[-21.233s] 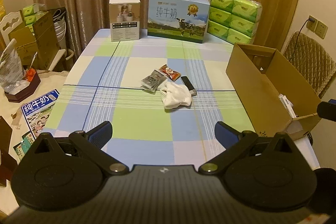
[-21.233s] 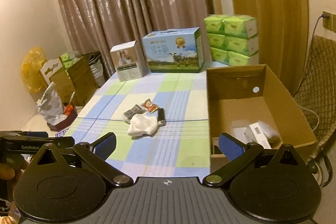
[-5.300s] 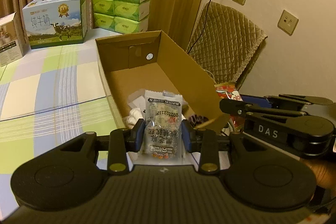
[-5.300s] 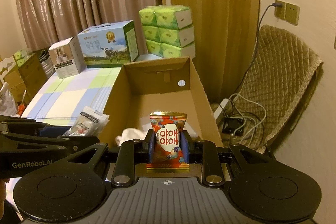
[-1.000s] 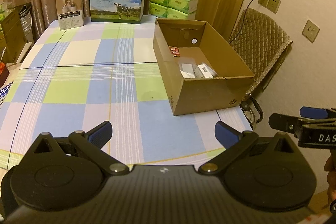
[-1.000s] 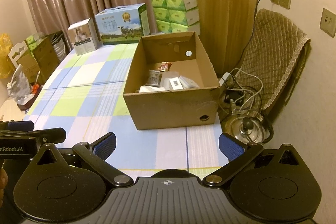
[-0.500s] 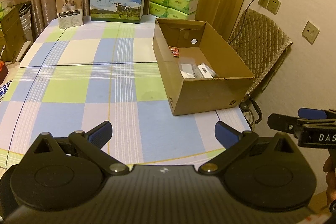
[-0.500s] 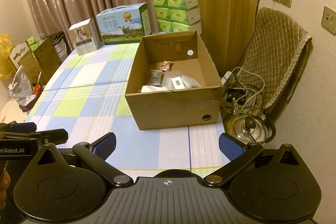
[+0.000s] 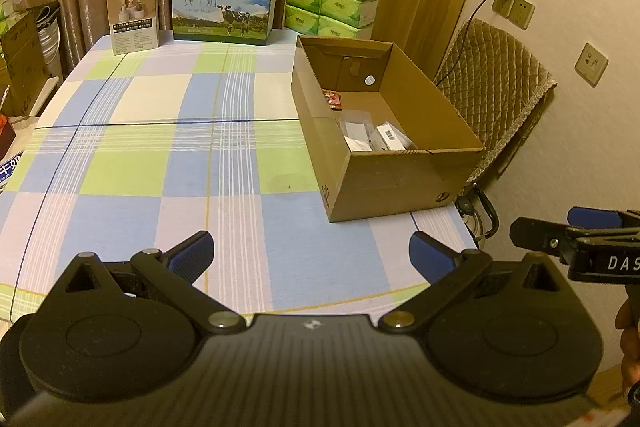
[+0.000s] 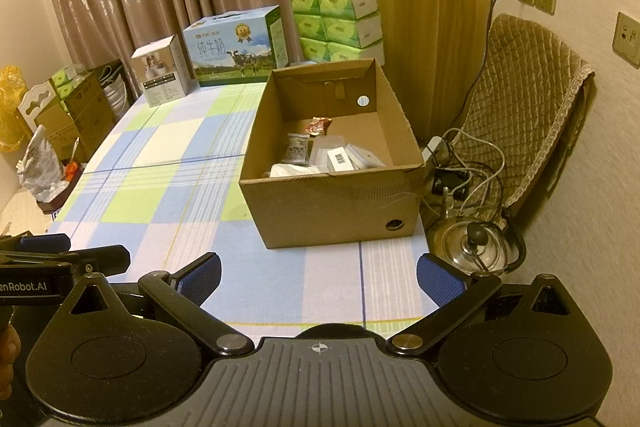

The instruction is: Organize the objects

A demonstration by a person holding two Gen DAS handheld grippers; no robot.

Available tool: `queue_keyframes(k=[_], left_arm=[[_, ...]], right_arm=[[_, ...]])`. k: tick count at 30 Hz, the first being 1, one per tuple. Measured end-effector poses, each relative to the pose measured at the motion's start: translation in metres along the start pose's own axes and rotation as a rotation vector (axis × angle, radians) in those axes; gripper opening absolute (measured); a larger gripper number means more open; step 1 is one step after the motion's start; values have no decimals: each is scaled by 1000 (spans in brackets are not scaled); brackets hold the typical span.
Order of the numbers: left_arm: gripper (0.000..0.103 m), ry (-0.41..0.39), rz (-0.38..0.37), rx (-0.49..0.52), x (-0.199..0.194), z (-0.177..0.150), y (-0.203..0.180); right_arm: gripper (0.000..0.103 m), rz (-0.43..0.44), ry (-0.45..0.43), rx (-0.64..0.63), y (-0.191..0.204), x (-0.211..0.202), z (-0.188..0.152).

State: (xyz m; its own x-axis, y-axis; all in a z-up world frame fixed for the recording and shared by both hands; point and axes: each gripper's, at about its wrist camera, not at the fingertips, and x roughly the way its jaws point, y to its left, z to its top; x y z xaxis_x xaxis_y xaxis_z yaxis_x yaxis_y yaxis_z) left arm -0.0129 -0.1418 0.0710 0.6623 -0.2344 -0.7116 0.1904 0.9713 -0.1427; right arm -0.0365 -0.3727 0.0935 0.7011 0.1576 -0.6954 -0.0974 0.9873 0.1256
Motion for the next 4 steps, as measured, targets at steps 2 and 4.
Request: queue_keyframes(k=[2,4], left_arm=[[102,-8,-9,1,-1,1,1],[102,-22,-3,-1,-3,1,1]], right_arm=[[101,0,0,1,0,0,0],[101,2,-3,2,0,-1,0]])
